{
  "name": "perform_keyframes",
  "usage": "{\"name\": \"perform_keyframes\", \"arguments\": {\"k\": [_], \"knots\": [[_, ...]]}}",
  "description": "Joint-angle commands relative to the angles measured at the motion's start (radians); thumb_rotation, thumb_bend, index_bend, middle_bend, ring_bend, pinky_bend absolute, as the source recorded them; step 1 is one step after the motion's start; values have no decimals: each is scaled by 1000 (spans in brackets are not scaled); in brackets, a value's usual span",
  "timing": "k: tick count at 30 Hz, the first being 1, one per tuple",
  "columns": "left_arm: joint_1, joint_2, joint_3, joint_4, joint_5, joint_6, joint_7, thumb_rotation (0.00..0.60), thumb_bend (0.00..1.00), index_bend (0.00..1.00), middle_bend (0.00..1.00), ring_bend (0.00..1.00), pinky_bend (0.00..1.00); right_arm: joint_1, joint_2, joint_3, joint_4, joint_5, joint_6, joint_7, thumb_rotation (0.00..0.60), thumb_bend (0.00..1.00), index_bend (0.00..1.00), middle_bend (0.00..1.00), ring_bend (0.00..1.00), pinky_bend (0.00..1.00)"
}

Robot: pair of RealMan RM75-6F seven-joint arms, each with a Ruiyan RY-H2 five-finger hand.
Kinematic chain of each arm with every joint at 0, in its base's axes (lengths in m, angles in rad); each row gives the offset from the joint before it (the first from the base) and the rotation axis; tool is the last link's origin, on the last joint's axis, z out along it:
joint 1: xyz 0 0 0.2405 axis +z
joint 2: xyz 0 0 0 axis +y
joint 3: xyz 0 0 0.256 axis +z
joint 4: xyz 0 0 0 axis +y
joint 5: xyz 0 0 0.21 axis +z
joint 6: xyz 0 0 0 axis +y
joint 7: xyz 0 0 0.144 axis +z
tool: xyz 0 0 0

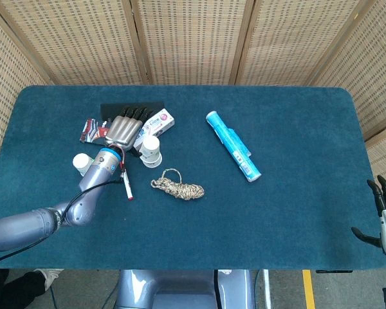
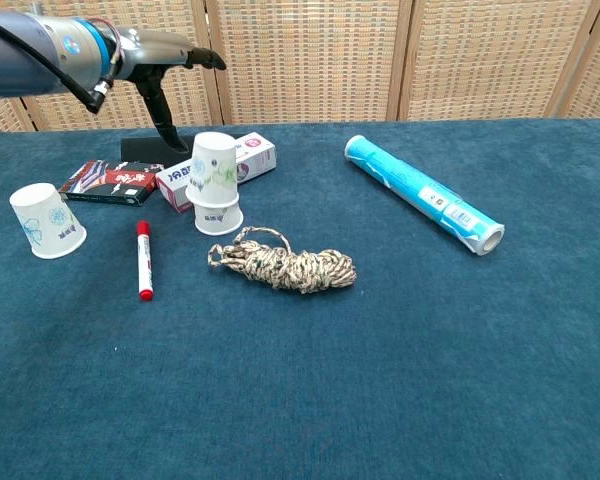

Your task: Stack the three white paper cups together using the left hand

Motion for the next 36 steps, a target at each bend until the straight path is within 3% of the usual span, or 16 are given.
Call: {"name": "perform_keyframes", "arguments": {"k": [1, 7, 12, 14, 20, 28, 36], "knots": [[23, 65, 4, -69, 29, 21, -35, 600, 0, 0, 0, 0, 0, 1, 0, -1, -1, -2, -2, 0, 600, 0, 0, 0, 0, 0], [98, 158, 20, -148, 117, 69, -118, 600, 0, 10, 0, 0, 10, -1, 1, -5, -5, -12, 2, 1, 600, 0, 0, 0, 0, 0], [175, 225, 93, -157, 157, 50, -167, 600, 0, 69, 39, 51, 133, -1, 3, -8, -9, -15, 1, 1, 600, 0, 0, 0, 0, 0], [233, 235, 149, -108, 164, 14, -216, 600, 0, 107, 65, 72, 155, -1, 2, -12, -13, -24, 2, -4, 600, 0, 0, 0, 0, 0], [310, 207, 174, 4, 306, -45, -391, 600, 0, 224, 187, 187, 237, 0, -1, -13, -18, -26, 3, -14, 600, 0, 0, 0, 0, 0], [338, 115, 167, 181, 433, -93, -552, 600, 0, 242, 199, 198, 237, 0, -5, -15, -20, -26, 2, -26, 600, 0, 0, 0, 0, 0], [338, 36, 166, 311, 473, -149, -619, 600, 0, 279, 223, 220, 249, 2, -5, -12, -15, -17, -4, -20, 600, 0, 0, 0, 0, 0]]}}
